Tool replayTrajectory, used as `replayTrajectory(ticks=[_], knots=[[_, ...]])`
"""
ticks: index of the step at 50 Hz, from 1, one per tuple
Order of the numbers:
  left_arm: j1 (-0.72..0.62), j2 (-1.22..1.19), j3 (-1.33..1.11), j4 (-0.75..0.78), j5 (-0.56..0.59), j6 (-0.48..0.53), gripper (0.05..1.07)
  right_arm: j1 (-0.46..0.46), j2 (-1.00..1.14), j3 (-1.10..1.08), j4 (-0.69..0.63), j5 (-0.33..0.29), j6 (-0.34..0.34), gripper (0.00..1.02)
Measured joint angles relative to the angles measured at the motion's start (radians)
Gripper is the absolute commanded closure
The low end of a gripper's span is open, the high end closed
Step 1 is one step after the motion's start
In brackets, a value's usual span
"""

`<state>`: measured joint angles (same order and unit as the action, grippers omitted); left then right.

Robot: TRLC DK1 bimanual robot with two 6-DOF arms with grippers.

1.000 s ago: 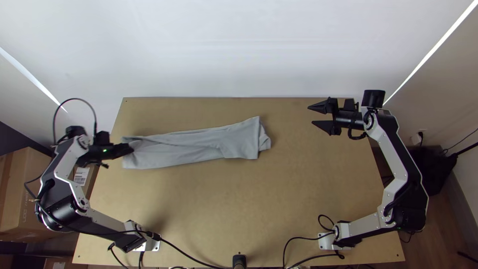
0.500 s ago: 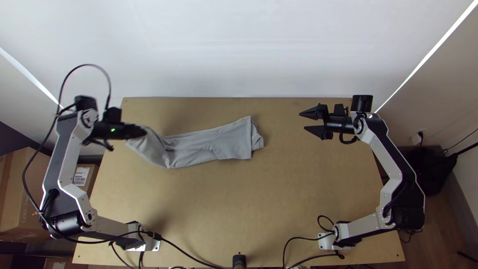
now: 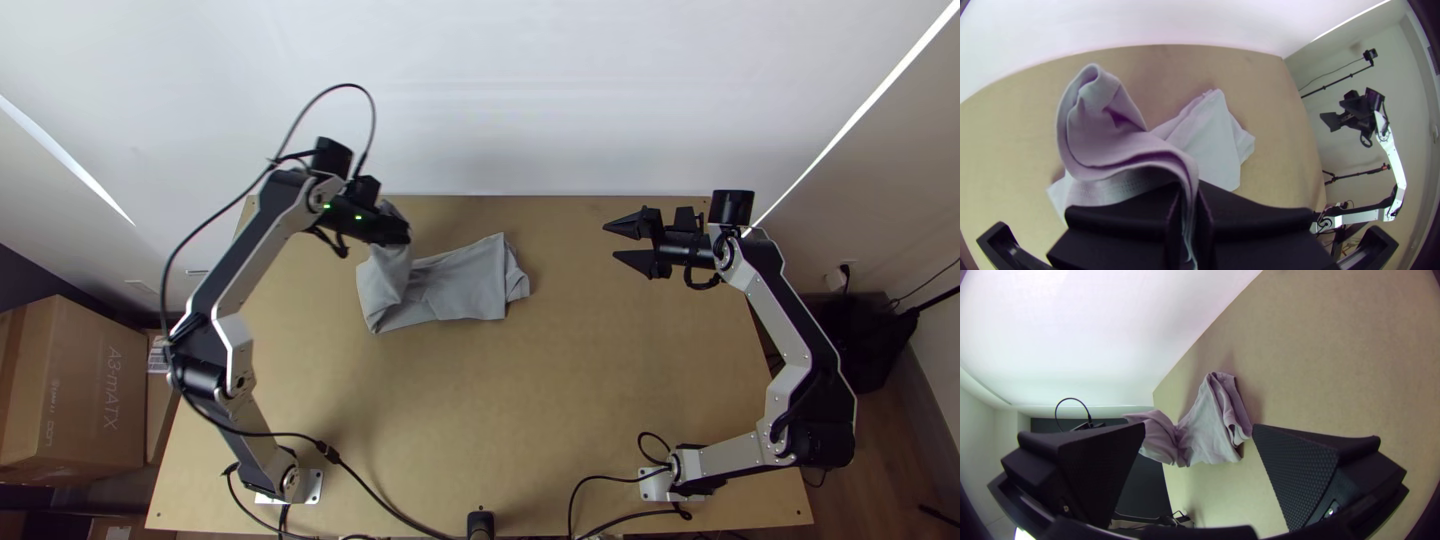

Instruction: Fold the t-shirt

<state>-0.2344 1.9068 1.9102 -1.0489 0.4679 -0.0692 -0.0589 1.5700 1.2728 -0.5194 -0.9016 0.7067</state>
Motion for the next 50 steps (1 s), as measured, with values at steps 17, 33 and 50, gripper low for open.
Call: replayTrajectory(ticks=[17, 33, 50], knots=[[-0.184, 0.254, 0.249, 0.000, -0.058, -0.105, 1.05, 0.021, -0.005, -0.017, 0.004, 0.043, 0.000, 0.04], [-0.321, 0.335, 0.287, 0.169, -0.088, -0.167, 0.10, 0.040, -0.005, -0.045, 0.007, 0.084, -0.018, 0.04], [-0.316, 0.225, 0.308, 0.258, -0.088, -0.216, 0.10, 0.196, 0.126, -0.037, 0.036, 0.165, -0.077, 0.04]])
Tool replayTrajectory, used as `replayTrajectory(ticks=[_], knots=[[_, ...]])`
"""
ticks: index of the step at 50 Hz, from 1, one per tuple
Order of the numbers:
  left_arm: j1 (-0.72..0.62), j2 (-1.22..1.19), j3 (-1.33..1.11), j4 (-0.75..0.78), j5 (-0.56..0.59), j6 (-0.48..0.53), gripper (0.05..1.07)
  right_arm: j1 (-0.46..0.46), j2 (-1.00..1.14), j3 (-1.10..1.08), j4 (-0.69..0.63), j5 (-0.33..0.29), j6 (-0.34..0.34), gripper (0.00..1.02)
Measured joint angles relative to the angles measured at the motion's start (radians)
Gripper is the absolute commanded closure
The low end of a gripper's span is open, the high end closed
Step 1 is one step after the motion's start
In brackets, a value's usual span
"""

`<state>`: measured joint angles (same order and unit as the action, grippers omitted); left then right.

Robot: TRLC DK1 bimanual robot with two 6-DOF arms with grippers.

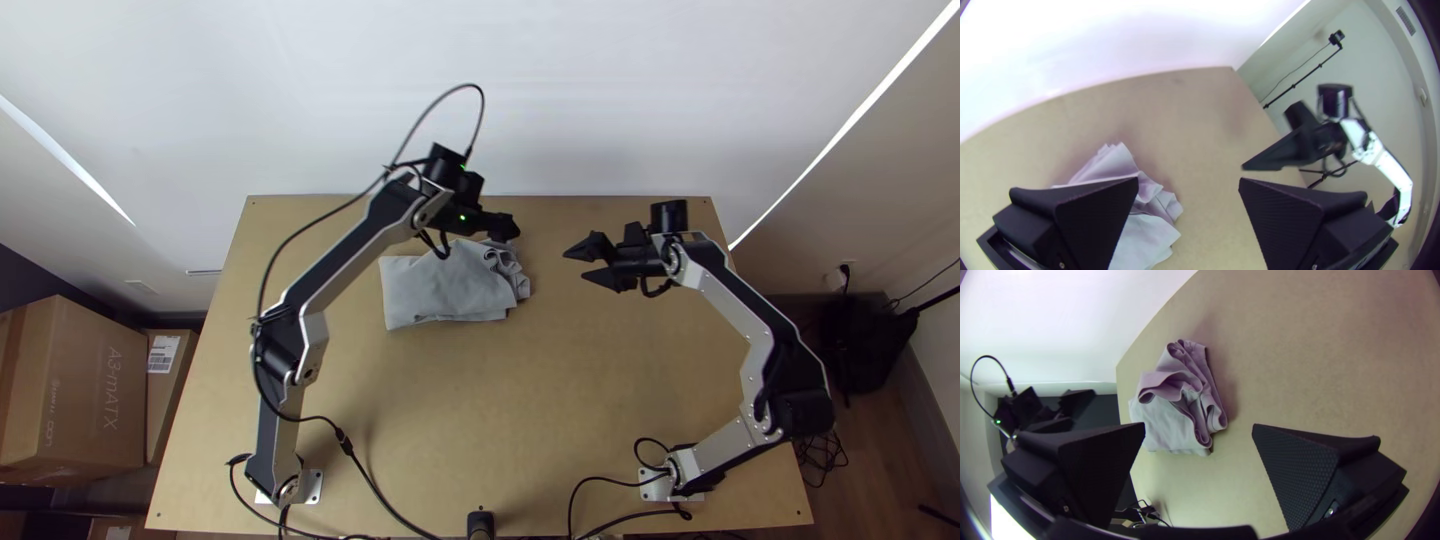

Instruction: Fold the t-shirt

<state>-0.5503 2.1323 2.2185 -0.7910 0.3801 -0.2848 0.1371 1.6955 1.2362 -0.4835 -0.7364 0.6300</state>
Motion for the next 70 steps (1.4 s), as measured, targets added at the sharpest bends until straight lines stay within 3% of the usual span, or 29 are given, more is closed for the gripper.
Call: replayTrajectory(ticks=[6, 11, 15, 27, 37, 47, 54, 62, 70], knots=[[0.071, -0.086, 0.001, -0.030, 0.000, 0.001, 0.10, 0.055, 0.075, 0.050, 0.013, 0.019, -0.012, 0.04], [0.151, -0.146, 0.002, -0.069, 0.000, 0.005, 0.10, 0.105, 0.132, 0.103, 0.033, 0.093, -0.032, 0.04], [0.220, -0.182, -0.002, -0.092, 0.000, 0.008, 0.10, 0.151, 0.161, 0.148, 0.034, 0.112, -0.037, 0.04], [0.350, -0.254, -0.043, -0.183, 0.000, 0.013, 0.10, 0.318, 0.229, 0.314, 0.017, 0.112, -0.036, 0.04], [0.418, -0.323, -0.123, -0.193, -0.008, 0.016, 0.10, 0.406, 0.353, 0.461, -0.025, 0.108, -0.035, 0.04], [0.481, -0.421, -0.196, -0.195, -0.018, 0.016, 0.10, 0.414, 0.517, 0.628, -0.032, 0.113, -0.025, 0.04], [0.550, -0.494, -0.255, -0.195, -0.019, 0.024, 0.10, 0.394, 0.586, 0.698, 0.047, 0.203, 0.014, 0.04], [0.599, -0.560, -0.330, -0.195, -0.019, 0.035, 0.10, 0.342, 0.587, 0.684, 0.126, 0.278, 0.032, 0.04], [0.603, -0.586, -0.376, -0.194, -0.019, 0.035, 0.10, 0.253, 0.514, 0.536, 0.183, 0.292, 0.031, 0.04]])
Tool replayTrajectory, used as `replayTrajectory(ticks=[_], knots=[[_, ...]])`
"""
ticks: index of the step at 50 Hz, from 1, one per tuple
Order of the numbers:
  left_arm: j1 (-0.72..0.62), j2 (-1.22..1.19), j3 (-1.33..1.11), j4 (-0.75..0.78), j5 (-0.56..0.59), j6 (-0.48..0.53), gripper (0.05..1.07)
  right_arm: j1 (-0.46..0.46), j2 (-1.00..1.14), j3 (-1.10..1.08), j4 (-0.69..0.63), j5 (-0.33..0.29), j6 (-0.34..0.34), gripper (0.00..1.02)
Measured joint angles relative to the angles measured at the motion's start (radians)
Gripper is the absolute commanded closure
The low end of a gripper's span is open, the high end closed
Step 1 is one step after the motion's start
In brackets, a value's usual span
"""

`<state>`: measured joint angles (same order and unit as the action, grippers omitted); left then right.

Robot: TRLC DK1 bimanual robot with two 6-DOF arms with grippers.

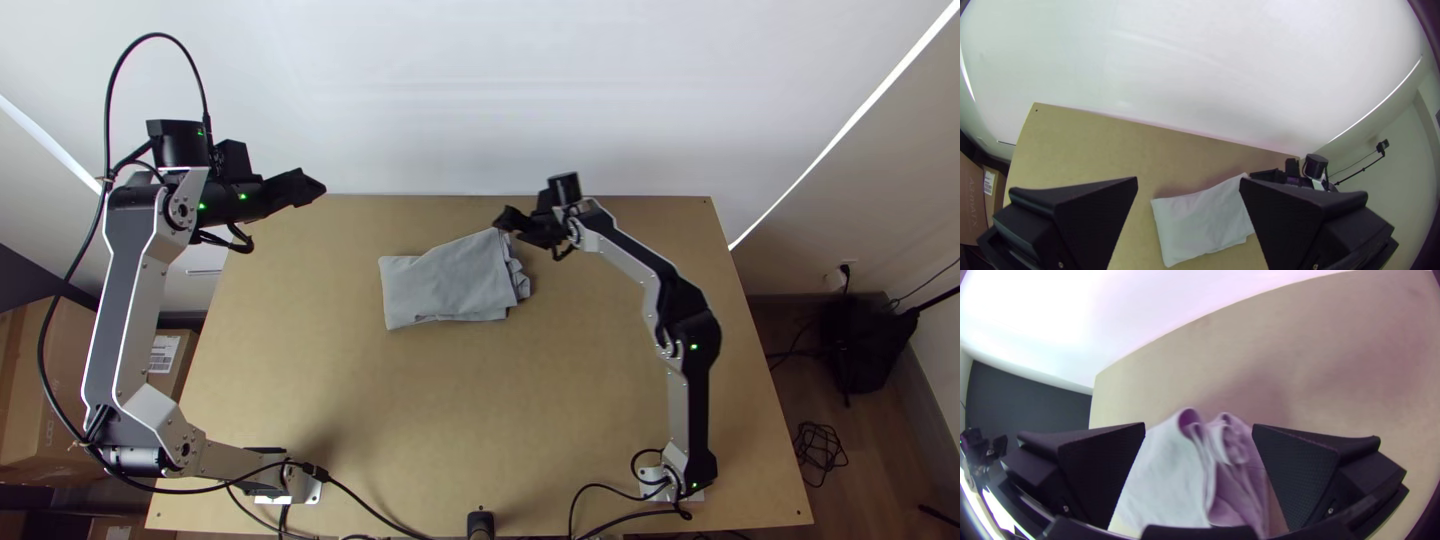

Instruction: Fold the t-shirt

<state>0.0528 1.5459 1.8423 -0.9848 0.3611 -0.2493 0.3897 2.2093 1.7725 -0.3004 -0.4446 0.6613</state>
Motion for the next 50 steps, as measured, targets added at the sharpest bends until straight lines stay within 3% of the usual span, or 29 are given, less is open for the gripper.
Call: replayTrajectory(ticks=[4, 10, 19, 39, 50], knots=[[0.000, -0.003, -0.010, 0.001, 0.000, -0.001, 0.10, -0.062, -0.050, -0.092, -0.001, -0.047, -0.013, 0.04], [0.000, -0.007, -0.011, 0.006, 0.000, -0.001, 0.10, -0.144, -0.114, -0.177, -0.080, -0.179, -0.061, 0.04], [0.014, -0.032, -0.017, 0.007, 0.000, -0.001, 0.10, -0.166, -0.147, -0.223, -0.144, -0.282, -0.153, 0.04], [0.074, -0.105, -0.042, 0.006, 0.000, -0.001, 0.10, -0.003, -0.098, -0.173, -0.156, -0.308, -0.205, 0.04], [0.129, -0.146, -0.053, 0.002, 0.000, 0.004, 0.10, 0.071, -0.050, -0.105, -0.154, -0.281, -0.225, 0.04]])
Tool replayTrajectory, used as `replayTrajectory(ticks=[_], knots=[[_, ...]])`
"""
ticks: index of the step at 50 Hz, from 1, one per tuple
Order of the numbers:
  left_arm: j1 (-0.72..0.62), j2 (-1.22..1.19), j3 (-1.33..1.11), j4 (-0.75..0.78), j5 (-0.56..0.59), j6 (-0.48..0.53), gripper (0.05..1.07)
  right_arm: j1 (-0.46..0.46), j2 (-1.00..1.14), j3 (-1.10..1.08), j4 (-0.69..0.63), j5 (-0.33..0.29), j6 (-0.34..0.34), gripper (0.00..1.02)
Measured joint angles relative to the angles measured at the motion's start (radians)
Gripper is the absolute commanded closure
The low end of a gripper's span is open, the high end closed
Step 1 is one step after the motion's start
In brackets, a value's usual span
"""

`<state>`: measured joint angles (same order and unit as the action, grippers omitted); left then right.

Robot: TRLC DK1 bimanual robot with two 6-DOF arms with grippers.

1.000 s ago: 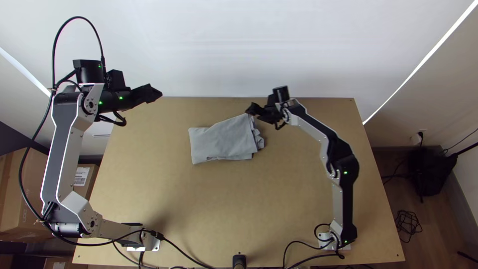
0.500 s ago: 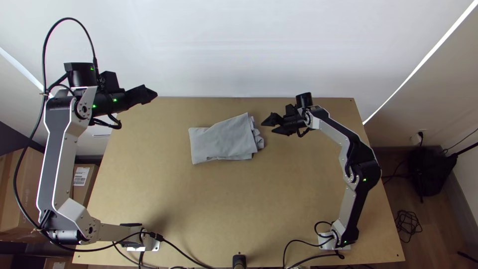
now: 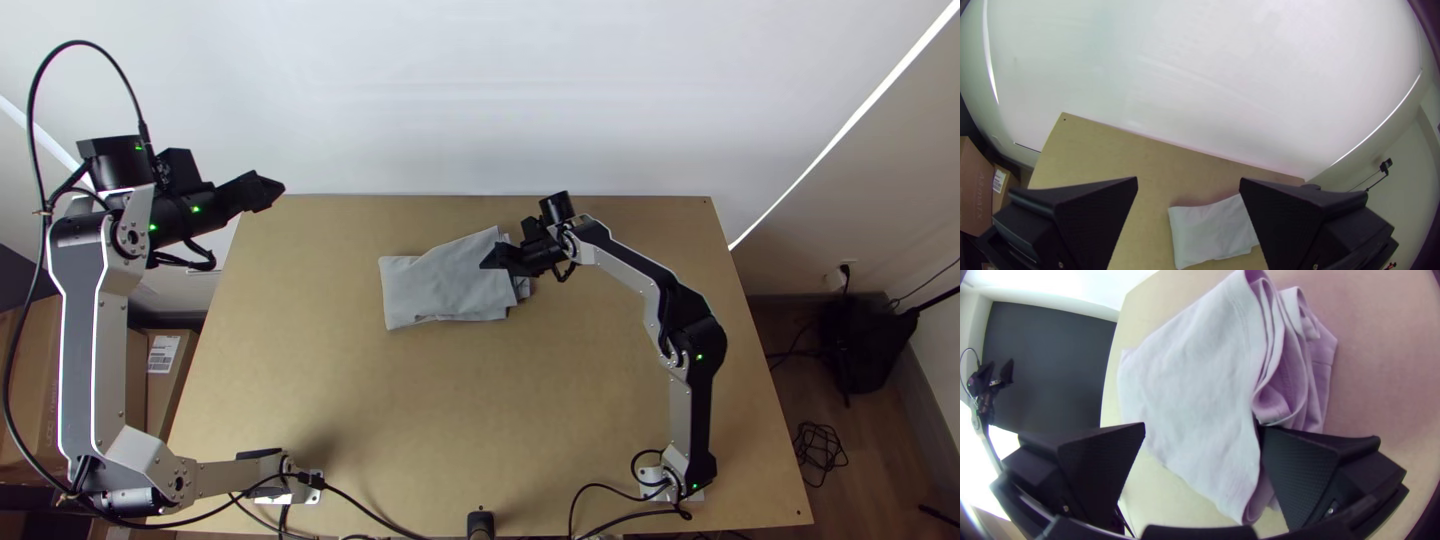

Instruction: Fold the t-shirt

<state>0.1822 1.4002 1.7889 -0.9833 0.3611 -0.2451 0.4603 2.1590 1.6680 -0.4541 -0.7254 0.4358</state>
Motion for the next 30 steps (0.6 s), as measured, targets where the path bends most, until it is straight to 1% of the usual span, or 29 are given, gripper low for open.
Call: replayTrajectory(ticks=[8, 13, 19, 23, 30], knots=[[0.027, -0.016, -0.001, -0.012, 0.000, 0.011, 0.10, 0.028, 0.010, 0.022, 0.001, 0.058, -0.019, 0.04], [0.034, -0.020, -0.005, -0.018, 0.000, 0.011, 0.10, 0.025, 0.010, 0.022, 0.001, 0.110, -0.028, 0.04], [0.034, -0.021, -0.013, -0.018, 0.000, 0.011, 0.10, -0.005, 0.010, 0.022, 0.000, 0.216, -0.058, 0.04], [0.034, -0.021, -0.023, -0.018, 0.000, 0.011, 0.10, -0.035, 0.010, 0.022, 0.000, 0.267, -0.089, 0.04], [0.033, -0.021, -0.039, -0.018, 0.000, 0.011, 0.10, -0.068, 0.010, 0.021, 0.000, 0.285, -0.119, 0.04]])
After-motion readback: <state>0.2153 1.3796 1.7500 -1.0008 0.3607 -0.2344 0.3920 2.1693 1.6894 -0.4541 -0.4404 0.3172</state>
